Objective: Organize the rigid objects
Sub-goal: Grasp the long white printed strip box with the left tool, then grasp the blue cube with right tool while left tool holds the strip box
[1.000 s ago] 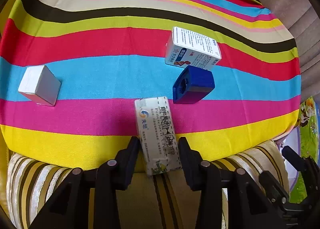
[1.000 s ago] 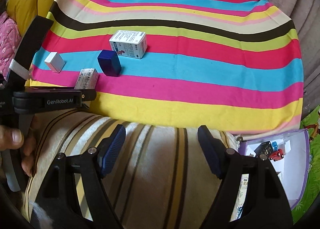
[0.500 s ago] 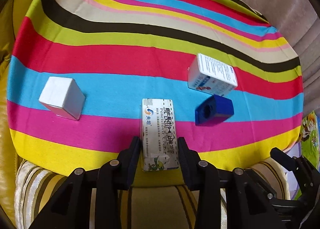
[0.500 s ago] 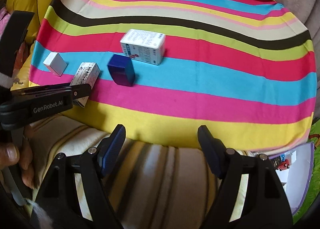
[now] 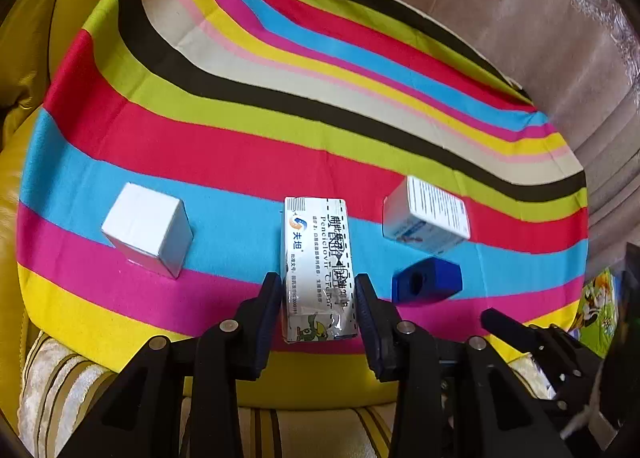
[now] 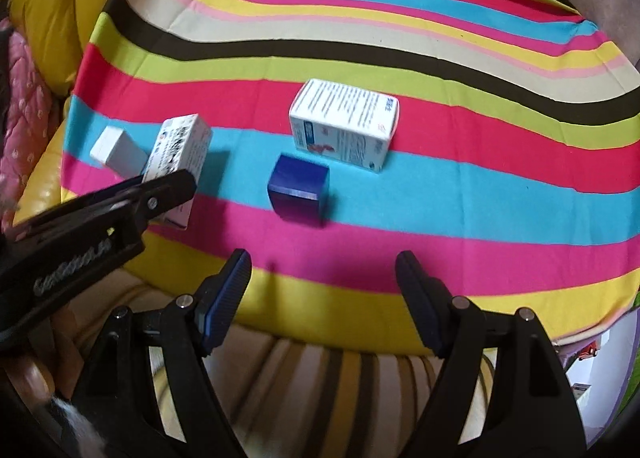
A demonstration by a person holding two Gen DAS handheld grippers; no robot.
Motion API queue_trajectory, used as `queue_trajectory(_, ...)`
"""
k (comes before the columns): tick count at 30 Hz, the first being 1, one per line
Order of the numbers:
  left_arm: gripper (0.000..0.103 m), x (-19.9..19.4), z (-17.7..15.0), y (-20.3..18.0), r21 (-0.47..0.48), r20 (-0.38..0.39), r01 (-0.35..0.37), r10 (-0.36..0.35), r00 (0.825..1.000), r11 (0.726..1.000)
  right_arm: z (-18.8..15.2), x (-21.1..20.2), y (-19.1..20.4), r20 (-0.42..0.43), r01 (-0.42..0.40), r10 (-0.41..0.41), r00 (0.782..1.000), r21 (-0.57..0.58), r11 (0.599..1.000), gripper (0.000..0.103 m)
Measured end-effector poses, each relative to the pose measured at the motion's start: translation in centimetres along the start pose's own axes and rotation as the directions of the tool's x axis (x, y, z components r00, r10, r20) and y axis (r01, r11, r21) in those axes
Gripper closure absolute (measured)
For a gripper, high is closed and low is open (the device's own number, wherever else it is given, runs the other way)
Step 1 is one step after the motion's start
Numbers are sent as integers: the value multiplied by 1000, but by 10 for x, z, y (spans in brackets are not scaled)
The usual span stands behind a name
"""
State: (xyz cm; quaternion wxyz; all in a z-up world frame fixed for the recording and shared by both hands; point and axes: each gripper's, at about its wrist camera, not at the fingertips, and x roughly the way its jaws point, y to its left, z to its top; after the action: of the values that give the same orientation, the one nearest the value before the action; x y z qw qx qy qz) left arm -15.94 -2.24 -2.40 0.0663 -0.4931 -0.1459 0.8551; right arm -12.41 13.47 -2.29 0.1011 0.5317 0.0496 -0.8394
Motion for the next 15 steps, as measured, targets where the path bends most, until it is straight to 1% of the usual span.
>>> queue_trajectory(6, 64, 3, 1, 3, -18, 20, 10, -9, 1000, 1000, 12, 7, 5, 24, -4, 3, 1000, 35, 999, 26)
queue_trajectory(12, 64, 11, 3, 4, -27, 24, 20, -19, 1000, 999, 19, 18, 2, 17, 5, -6, 1000, 71, 997, 27)
queue_trajectory(14, 64, 15, 3, 3, -26, 22, 22, -21, 1000, 999, 22, 22, 3, 9, 6, -7, 1000, 79, 997, 30)
queue_trajectory(15, 64, 19, 5, 2, -23, 21, 20, -20, 1000, 1000, 24, 25, 2, 4, 6, -7, 1000, 83, 997, 36)
